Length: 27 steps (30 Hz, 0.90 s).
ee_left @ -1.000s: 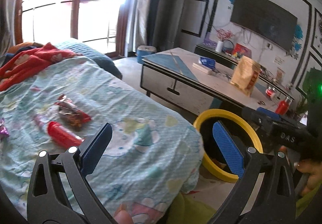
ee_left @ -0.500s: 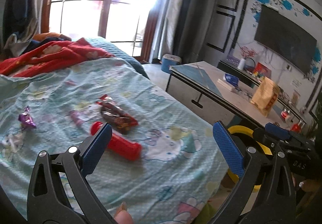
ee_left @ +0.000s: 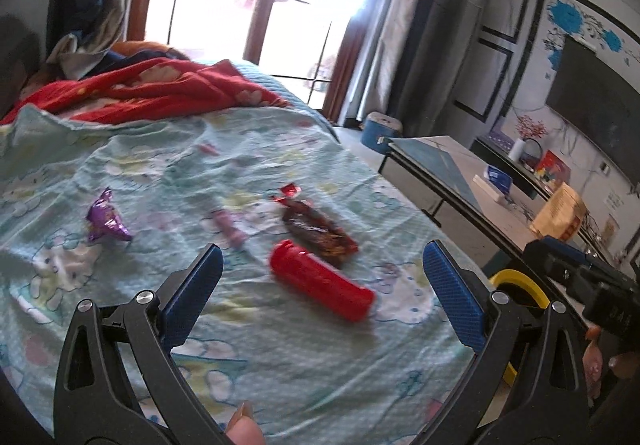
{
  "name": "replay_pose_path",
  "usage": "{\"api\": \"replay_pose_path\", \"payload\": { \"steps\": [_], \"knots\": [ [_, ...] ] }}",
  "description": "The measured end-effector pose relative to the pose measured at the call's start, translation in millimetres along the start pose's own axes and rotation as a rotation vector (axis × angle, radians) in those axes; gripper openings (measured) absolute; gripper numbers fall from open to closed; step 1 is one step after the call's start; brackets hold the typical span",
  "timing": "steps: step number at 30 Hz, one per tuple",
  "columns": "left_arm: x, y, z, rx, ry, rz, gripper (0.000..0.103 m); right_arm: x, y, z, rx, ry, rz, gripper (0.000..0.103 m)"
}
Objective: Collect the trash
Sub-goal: 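Move both open tools back over the red bottle and wrappers on the bed, then grasp the red bottle with the left gripper while the right grasps the brown wrapper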
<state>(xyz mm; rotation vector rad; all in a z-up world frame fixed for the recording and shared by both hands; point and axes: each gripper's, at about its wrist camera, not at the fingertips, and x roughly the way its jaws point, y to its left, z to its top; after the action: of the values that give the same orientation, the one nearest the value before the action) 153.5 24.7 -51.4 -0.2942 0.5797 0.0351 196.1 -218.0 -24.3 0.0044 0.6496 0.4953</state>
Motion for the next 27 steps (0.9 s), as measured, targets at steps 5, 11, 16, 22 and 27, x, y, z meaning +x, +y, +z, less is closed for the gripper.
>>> {"api": "replay_pose_path", "payload": {
  "steps": [5,11,16,22,27],
  "knots": [
    [6,21,-2,-0.043,0.035,0.002,0.089,26,13,14,-0.025,0.033,0.060,0.059],
    [19,40,-9,-0.120,0.103,-0.034,0.066,64,28,27,-0.100,0.088,0.118,0.047],
    [32,44,-20,-0.169,0.171,-0.096,0.041,104,36,29,-0.114,0.162,0.174,0.037],
    [41,35,-27,-0.188,0.219,-0.169,0.038,143,42,24,-0.110,0.243,0.209,0.031],
    [50,33,-31,-0.199,0.250,-0.200,0.038,164,48,19,-0.117,0.281,0.232,0.031]
  ]
}}
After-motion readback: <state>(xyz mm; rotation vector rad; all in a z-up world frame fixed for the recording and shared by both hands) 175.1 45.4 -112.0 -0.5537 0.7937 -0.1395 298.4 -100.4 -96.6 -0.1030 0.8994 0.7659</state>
